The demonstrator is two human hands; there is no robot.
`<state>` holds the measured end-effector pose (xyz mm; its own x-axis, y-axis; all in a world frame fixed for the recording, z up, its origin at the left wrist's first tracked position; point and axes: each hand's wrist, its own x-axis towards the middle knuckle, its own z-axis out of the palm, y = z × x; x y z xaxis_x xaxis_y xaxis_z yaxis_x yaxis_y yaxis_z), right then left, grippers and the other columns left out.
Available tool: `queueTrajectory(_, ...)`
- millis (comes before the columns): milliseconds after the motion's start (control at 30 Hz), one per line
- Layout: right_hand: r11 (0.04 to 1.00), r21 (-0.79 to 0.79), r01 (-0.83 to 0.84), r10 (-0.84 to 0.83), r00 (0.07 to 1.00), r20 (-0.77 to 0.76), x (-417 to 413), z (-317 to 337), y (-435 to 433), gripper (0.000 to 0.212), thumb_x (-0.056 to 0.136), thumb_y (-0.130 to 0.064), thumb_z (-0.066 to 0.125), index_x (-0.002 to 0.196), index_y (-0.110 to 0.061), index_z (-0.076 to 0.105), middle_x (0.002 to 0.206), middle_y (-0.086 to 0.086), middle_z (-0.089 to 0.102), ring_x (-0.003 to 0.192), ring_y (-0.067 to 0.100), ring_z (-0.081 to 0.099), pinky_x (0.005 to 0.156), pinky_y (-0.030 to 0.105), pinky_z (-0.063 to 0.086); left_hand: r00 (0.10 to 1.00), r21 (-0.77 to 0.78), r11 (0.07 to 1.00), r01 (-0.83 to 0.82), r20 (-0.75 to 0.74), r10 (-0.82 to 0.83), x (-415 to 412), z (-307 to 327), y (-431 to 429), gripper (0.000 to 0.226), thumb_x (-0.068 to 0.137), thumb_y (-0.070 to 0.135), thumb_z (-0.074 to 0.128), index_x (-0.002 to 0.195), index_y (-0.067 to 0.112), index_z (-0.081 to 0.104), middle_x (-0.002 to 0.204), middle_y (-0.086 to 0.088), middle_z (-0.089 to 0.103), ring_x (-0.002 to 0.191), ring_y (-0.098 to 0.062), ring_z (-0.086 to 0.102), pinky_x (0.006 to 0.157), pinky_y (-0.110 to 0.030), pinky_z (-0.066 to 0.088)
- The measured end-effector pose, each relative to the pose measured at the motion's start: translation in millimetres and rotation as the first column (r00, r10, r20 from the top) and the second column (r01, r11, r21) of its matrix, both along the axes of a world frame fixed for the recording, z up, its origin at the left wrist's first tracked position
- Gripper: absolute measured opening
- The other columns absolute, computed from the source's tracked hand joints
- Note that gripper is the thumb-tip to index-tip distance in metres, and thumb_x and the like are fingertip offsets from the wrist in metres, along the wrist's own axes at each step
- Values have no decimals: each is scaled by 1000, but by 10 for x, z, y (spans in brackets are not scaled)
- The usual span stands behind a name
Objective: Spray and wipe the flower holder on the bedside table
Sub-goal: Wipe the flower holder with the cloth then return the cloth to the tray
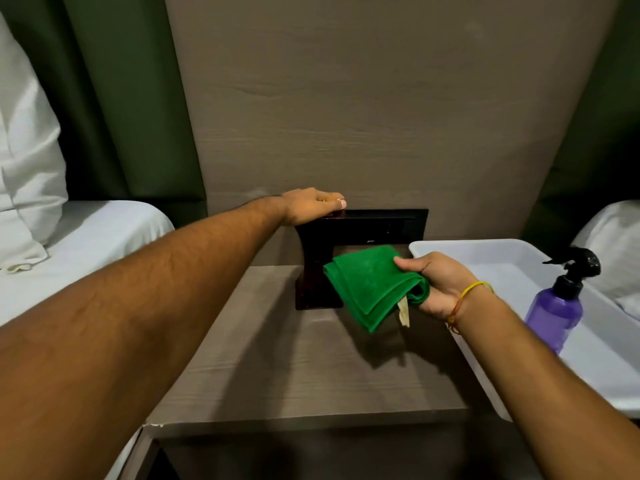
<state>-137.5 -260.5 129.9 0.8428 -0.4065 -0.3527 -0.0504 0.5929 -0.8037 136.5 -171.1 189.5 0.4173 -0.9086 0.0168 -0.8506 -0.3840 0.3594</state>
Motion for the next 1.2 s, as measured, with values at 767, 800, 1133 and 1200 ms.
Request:
queueTrajectory(767, 213, -881, -423, -619, 639, -457, 253, -511, -986, 45, 98, -7, 47, 143, -5, 51, 146, 21, 54, 135, 42, 51, 108, 48, 43, 1000, -10, 1000, -14, -27, 14, 69, -19, -26, 92, 77, 95, 33, 155, 47, 46, 167, 15, 43, 153, -19, 40, 129, -46, 24)
queueTrajectory(800, 231, -870, -435, -573, 663, -483, 264, -514, -981, 46, 98, -6, 46, 143, -6, 54, 146, 23, 56, 135, 41, 53, 109, 45, 43, 1000, -10, 1000, -12, -27, 12, 67, -21, -30, 91, 79, 94, 34, 155, 46, 47, 167, 14, 44, 153, -19, 41, 129, -46, 24)
queueTrajectory(1133, 295, -698, -653, -325, 618, -716, 364, -456, -1054, 52, 101, -5, 41, 152, -11, 48, 156, 14, 47, 142, 34, 46, 117, 36, 33, 999, -16, 1000, -8, -34, 7, 60, -29, -32, 79, 91, 84, 39, 157, 42, 45, 167, 12, 43, 154, -17, 39, 129, -44, 22)
queueTrajectory(1200, 322, -686, -652, -317, 609, -727, 349, -436, -1059, 52, 103, -9, 39, 155, -13, 43, 161, 12, 41, 147, 33, 41, 120, 38, 29, 1000, -16, 1000, -17, -25, 17, 58, -29, -27, 77, 92, 84, 39, 157, 43, 46, 167, 12, 44, 153, -17, 40, 129, -44, 23)
